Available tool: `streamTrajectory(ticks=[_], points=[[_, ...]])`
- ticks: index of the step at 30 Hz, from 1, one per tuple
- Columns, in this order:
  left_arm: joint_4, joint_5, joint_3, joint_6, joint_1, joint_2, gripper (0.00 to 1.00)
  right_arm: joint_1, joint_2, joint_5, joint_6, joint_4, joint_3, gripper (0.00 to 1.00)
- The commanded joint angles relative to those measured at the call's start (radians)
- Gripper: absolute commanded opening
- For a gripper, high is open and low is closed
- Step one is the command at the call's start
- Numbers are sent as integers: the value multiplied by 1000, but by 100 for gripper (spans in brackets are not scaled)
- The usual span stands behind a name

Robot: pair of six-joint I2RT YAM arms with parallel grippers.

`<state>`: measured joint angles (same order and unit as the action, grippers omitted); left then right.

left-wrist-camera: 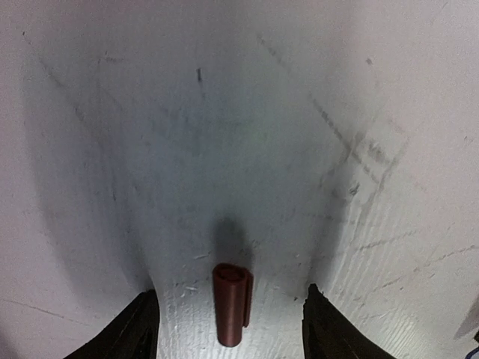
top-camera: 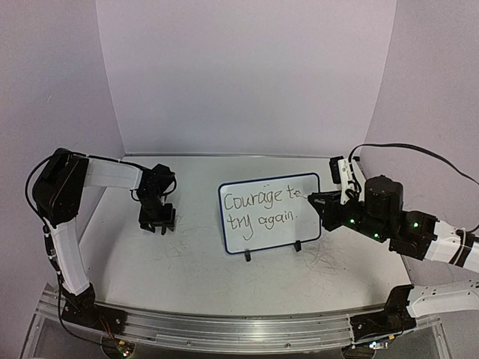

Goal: Write a sentence on the whiteboard
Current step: Pick up the pen cap from the corner of the board, then insert the whiteboard marker without the cap into the pen cap.

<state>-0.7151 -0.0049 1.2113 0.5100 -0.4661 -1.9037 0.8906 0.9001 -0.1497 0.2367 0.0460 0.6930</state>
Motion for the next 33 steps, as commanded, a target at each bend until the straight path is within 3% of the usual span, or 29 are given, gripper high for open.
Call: streamTrajectory(ticks=[1, 4, 9, 13, 18, 23, 28, 33], points=[[-9, 14, 52, 57, -3, -32, 63, -4, -8, 11, 3, -38, 29, 0], [-10, -36, 40, 74, -5, -38, 54, -5, -15, 6, 6, -38, 23, 0], [-9, -61, 17, 88, -10, -28, 22, -4, -3, 11, 7, -38, 27, 0], [-5, -93, 15, 99, -10, 21, 10, -4, 14, 27, 3, -62, 31, 0], [41, -27, 55, 182, -10, 193, 5, -1, 77, 83, -26, -81, 84, 0], [193, 106, 43, 396, -13, 413, 0, 44, 174, 94, -62, -161, 166, 0], [485, 183, -40, 689, -48, 557, 0, 135, 361, 50, -108, -246, 321, 0], [875, 111, -168, 950, -140, 647, 0, 193, 511, 27, -91, -388, 456, 0]])
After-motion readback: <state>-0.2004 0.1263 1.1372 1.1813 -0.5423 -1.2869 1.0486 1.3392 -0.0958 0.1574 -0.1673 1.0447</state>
